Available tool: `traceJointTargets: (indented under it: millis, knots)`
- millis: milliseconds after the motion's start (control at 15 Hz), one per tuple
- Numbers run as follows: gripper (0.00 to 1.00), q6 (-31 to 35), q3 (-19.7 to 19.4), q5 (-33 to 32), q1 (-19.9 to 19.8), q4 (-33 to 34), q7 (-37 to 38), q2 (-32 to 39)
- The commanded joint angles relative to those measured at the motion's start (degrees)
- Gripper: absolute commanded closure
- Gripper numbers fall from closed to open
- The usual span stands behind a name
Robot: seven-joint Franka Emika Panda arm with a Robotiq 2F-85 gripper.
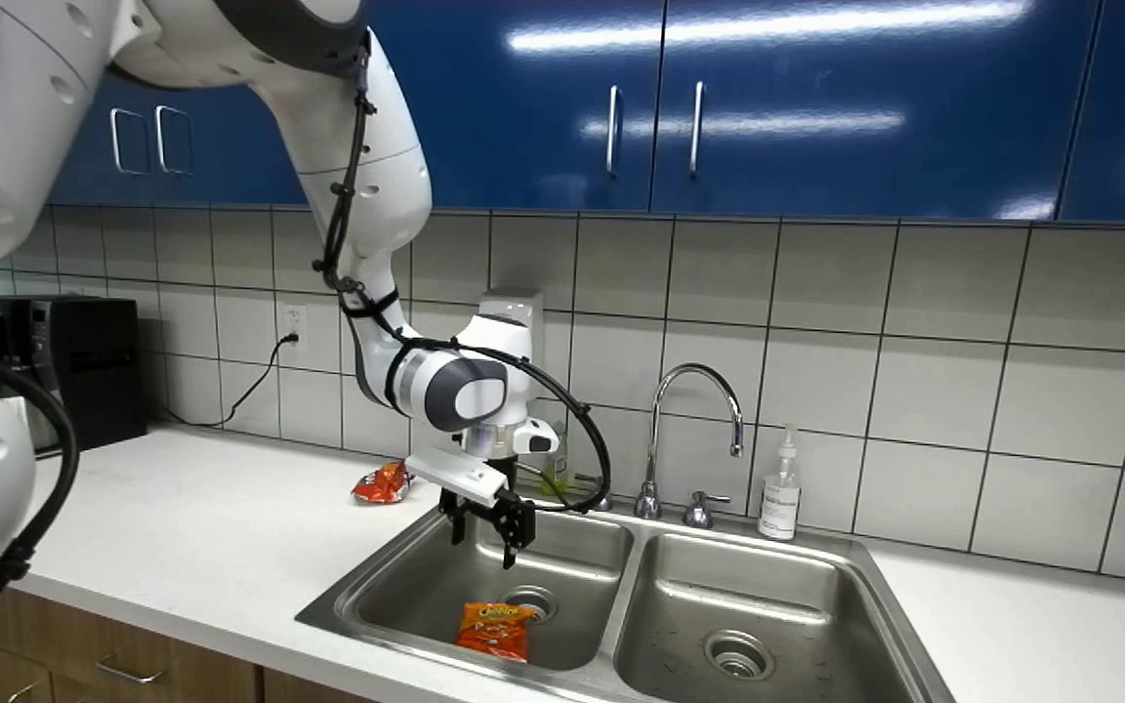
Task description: Take the snack out of the sink
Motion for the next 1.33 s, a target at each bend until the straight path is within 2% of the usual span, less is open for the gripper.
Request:
traceJointTargets:
  millis: [0, 533, 1267]
  knots:
    - [0.0, 0.6, 1.61, -3.38, -2.34, 7.26, 4.65, 6.78]
    - [0.0, 1.32, 0.63, -8.22, -1.98, 15.76, 9.96, 17.73]
    - [0.0, 7.36, 0.37, -9.65, 0.83, 18.22, 14.39, 24.38]
